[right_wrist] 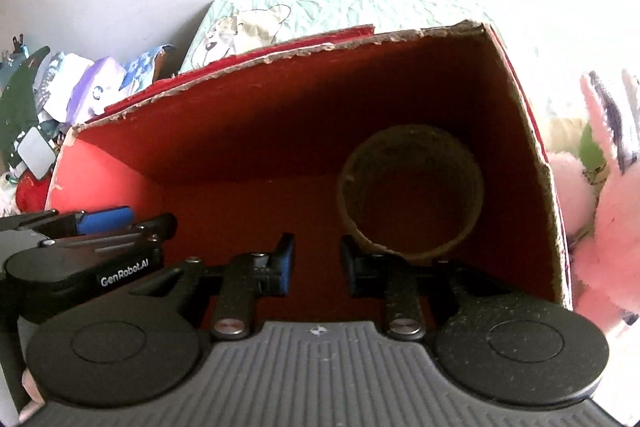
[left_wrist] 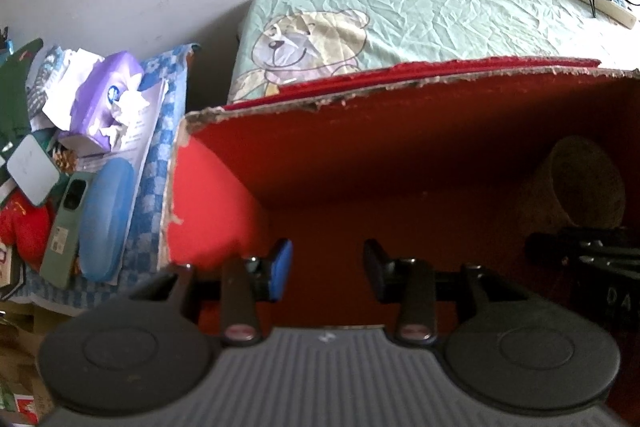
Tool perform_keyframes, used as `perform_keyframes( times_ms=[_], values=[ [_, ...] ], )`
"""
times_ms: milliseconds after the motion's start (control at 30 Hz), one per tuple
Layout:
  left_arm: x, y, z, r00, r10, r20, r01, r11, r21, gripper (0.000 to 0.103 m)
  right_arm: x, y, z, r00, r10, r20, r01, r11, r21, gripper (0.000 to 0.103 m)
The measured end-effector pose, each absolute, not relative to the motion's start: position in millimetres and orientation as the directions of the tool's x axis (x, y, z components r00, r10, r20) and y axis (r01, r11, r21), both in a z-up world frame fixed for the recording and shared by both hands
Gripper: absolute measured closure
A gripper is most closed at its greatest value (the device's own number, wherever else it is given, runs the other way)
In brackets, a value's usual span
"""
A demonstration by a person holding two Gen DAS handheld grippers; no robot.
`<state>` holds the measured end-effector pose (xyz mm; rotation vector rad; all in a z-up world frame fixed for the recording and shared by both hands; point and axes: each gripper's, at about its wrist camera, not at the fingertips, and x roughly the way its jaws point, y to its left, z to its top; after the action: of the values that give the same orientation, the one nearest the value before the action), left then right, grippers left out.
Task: Organize objects
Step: 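Lower the tape roll into the red box and open the right gripper, then move the right gripper back to the pine cone and grasp it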
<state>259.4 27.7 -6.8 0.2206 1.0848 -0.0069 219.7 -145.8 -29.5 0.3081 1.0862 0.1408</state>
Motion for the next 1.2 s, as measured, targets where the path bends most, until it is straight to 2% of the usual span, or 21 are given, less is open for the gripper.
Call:
perform_keyframes(
  times_ms=[367, 533, 667, 767, 833, 867, 967, 1200],
  values=[
    [258.1, 24.0, -7.2, 0.478, 0.136, -0.868, 0.109, 0.971, 0.212, 0.059, 216.6, -150.4, -26.4, 0.495, 0.288, -0.820, 0.001, 0.943, 0.332, 0.076],
    [257.1, 21.9, -6.5, 0.489, 0.144, -0.860, 0.118, 0.966, 0.229, 0.059, 195.6, -159.5, -5.1, 0.585, 0.299, -0.754, -0.031, 0.937, 0.348, 0.077],
    [246.2, 21.6, 2.5, 0.528, 0.156, -0.835, 0.094, 0.966, 0.240, 0.059, 161.0, -173.4, 19.6, 0.685, 0.294, -0.667, -0.086, 0.941, 0.327, 0.076],
    [225.0, 17.1, 21.1, 0.571, 0.146, -0.808, 0.080, 0.969, 0.233, 0.059, 136.7, -183.4, 28.8, 0.752, 0.295, -0.590, -0.110, 0.938, 0.328, 0.064],
    [209.2, 13.1, 33.6, 0.600, 0.137, -0.788, 0.084, 0.969, 0.232, 0.056, 120.2, -192.6, 32.1, 0.787, 0.310, -0.534, -0.125, 0.927, 0.355, 0.047],
    [200.4, 12.0, 40.0, 0.613, 0.126, -0.780, 0.086, 0.971, 0.224, 0.054, 112.0, -198.7, 34.0, 0.800, 0.329, -0.502, -0.142, 0.917, 0.374, 0.045],
    [171.4, 12.8, 54.3, 0.638, 0.082, -0.765, 0.094, 0.978, 0.184, 0.053, 100.4, -207.0, 39.6, 0.806, 0.383, -0.451, -0.194, 0.891, 0.410, 0.043],
    [106.0, 11.6, 63.5, 0.639, -0.014, -0.769, 0.122, 0.989, 0.083, 0.052, 85.4, -226.2, 39.1, 0.721, 0.543, -0.431, -0.298, 0.804, 0.515, 0.044]
  ],
)
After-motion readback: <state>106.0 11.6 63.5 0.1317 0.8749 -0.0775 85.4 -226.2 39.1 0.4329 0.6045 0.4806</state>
